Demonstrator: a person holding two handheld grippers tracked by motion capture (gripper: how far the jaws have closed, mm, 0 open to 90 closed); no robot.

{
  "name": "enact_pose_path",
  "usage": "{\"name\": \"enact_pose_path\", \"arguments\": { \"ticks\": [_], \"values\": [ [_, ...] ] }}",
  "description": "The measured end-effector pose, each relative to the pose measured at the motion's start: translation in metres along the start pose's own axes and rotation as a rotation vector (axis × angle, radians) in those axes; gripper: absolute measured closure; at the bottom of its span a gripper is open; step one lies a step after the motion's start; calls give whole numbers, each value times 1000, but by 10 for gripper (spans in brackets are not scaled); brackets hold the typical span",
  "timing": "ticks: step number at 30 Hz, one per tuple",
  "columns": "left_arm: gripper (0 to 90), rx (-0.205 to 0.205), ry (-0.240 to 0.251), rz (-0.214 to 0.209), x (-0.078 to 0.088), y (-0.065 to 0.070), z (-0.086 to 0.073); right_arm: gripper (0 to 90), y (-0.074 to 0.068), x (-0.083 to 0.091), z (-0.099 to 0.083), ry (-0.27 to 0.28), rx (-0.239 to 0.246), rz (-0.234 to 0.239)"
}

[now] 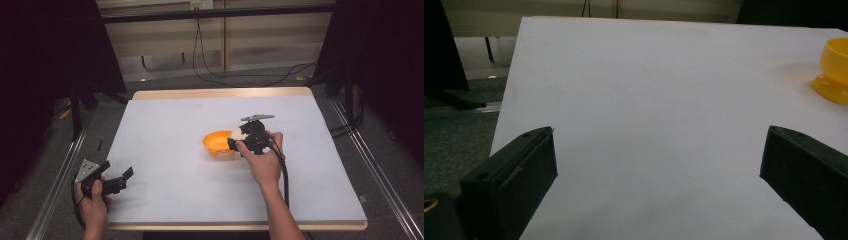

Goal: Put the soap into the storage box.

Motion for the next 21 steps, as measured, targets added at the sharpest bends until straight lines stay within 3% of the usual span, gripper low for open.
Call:
{"name": "enact_pose_path", "arguments": {
  "ticks": [21],
  "values": [
    [14, 0, -1, 6, 0, 0, 0, 241, -19, -15, 10, -15, 27, 15]
  ]
}}
Point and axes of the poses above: each handheld gripper's, and its own axes: x roughly backward along the jaws, z roughly out of its top, y roughly to its right, the point moved 7 cm from there along -x, roughly forward along the jaws, and after that the axes turned 1 degree about -x, right-handed, at the moved point
